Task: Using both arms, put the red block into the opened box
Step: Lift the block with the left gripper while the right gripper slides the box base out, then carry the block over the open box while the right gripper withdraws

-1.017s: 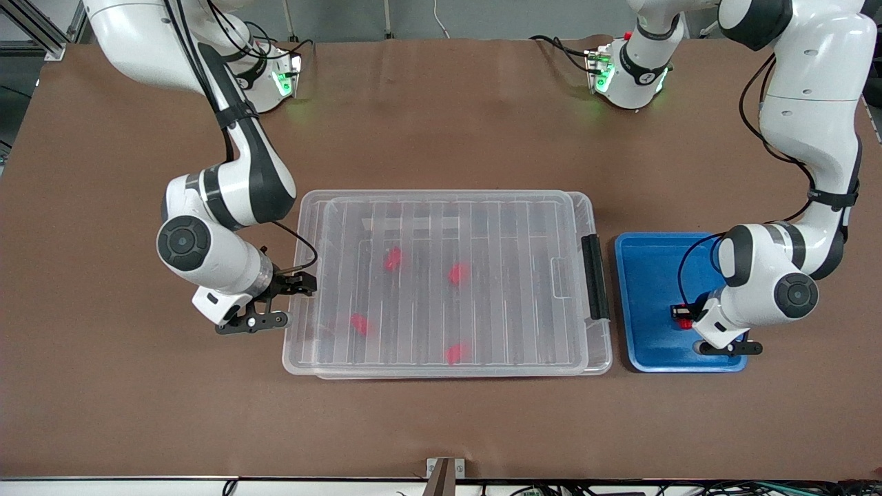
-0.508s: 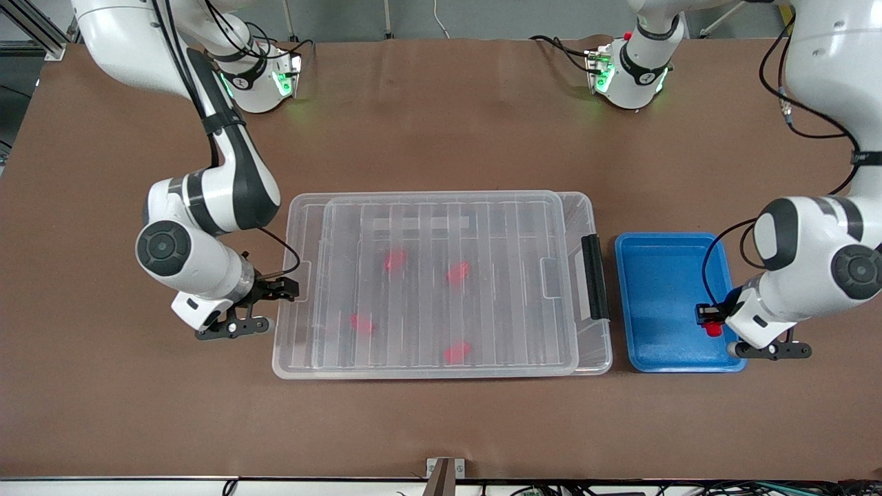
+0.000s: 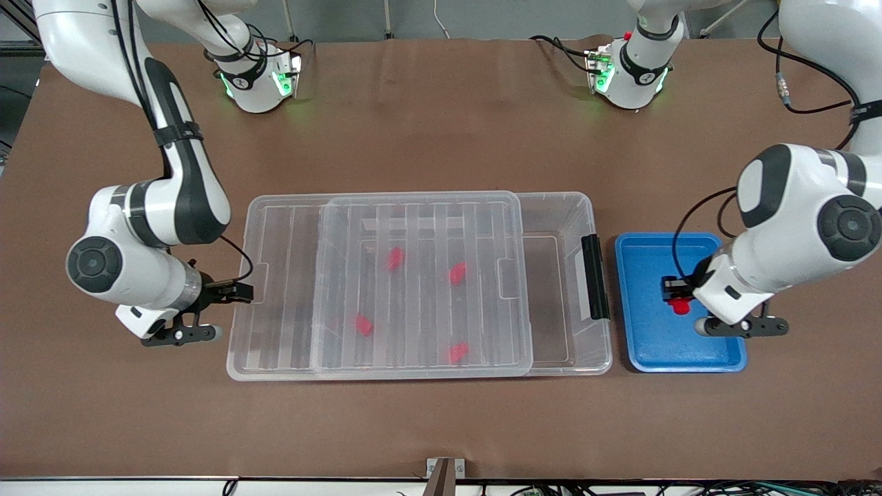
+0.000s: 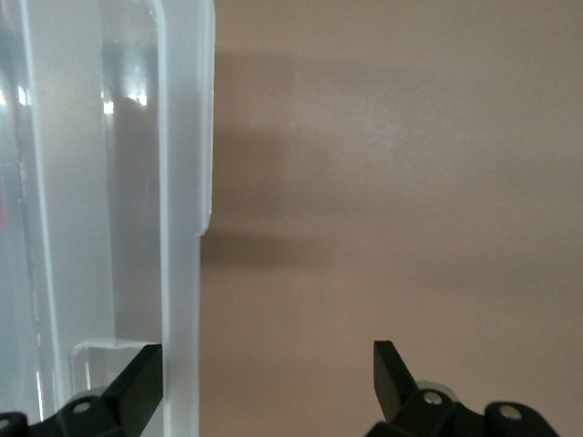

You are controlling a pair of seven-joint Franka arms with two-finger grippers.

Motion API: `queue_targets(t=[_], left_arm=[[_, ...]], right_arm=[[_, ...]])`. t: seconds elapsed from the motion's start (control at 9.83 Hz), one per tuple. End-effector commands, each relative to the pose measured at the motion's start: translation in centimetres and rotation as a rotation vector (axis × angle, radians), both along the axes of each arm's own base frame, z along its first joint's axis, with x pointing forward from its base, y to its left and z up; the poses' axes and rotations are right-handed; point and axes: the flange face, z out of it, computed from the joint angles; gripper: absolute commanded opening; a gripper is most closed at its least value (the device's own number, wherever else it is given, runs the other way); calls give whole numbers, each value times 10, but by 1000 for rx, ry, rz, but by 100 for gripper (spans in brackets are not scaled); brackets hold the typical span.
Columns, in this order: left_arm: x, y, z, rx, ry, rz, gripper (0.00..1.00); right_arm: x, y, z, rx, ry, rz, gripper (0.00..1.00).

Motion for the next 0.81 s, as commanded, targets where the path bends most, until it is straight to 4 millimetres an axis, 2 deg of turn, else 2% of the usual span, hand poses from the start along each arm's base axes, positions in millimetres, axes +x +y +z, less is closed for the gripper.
queue_targets(t=[0.0, 0.1, 0.2, 0.41, 0.61, 0.71], left_arm=[[-17, -61, -24, -1, 62, 66, 1], [-23, -85, -29, 1, 70, 77, 1], [-30, -113, -37, 0, 71, 70, 1], [-37, -147, -59, -20, 54, 25, 2], [-46, -180, -104, -9, 38, -7, 2], [-49, -188, -128, -2, 24, 7, 2]], right_arm=[[-2, -27, 7, -5, 3, 20, 100], [-1, -25, 10, -3, -2, 11, 100], [-2, -20, 24, 6, -10, -4, 100], [-15, -24, 105, 18, -74, -150, 100], [-31, -50, 188, 42, -126, -218, 100], [-43, -68, 215, 33, -123, -242, 100]])
